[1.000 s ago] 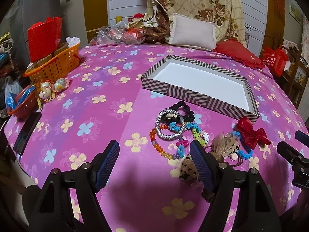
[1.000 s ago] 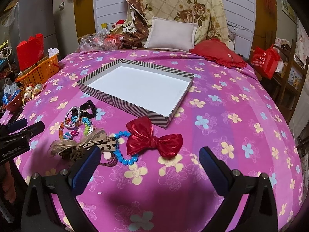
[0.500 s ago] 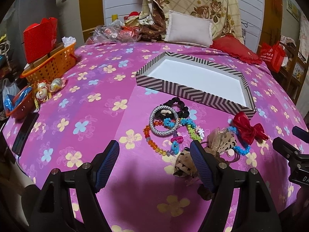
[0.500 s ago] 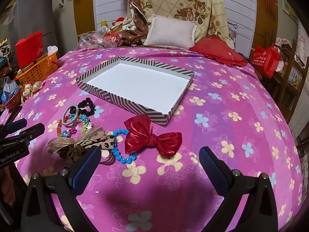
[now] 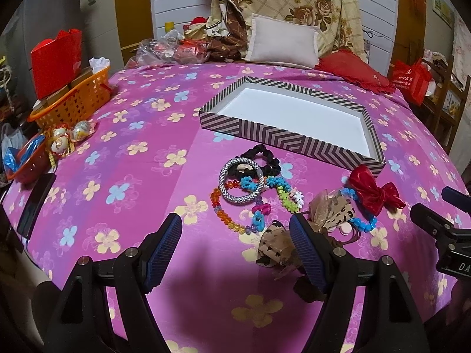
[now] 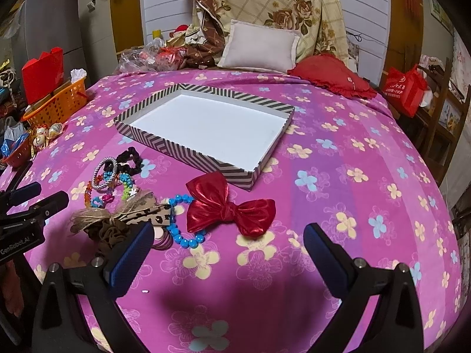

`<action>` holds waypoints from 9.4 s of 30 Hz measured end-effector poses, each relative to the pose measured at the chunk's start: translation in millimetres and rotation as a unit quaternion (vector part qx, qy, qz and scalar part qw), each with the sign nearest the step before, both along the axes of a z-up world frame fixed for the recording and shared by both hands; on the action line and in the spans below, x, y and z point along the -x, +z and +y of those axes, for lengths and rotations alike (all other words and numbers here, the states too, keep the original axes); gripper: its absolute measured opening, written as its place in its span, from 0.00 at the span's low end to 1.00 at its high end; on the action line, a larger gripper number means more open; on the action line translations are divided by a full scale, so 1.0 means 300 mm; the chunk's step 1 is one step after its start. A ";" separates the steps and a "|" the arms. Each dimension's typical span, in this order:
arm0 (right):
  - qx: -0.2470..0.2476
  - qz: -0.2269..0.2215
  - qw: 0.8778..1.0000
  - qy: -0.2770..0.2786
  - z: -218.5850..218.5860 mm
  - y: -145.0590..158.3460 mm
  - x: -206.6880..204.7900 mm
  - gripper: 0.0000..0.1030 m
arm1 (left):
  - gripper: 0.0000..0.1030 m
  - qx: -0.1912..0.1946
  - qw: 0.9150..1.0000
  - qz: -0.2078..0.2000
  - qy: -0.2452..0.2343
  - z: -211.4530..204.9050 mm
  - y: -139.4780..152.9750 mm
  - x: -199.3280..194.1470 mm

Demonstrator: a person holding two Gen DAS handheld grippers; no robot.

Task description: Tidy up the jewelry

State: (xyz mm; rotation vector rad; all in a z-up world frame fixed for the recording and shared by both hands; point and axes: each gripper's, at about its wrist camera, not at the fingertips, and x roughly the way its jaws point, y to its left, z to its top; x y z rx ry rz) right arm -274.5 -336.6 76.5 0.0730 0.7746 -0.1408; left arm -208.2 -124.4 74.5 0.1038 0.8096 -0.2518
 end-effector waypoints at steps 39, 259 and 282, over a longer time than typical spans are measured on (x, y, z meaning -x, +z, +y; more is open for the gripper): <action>-0.040 0.076 0.996 0.034 -0.093 -0.183 -0.222 0.54 | 0.04 0.023 0.989 0.062 -0.134 -0.151 -0.129 -0.012; 0.001 -0.015 0.999 0.035 0.064 0.052 -0.039 0.85 | 0.38 0.021 0.999 -0.046 -0.005 0.040 0.071 -0.062; 0.003 -0.001 1.000 0.028 0.064 0.028 -0.049 0.85 | 0.38 0.019 0.999 -0.033 -0.003 0.059 0.041 -0.079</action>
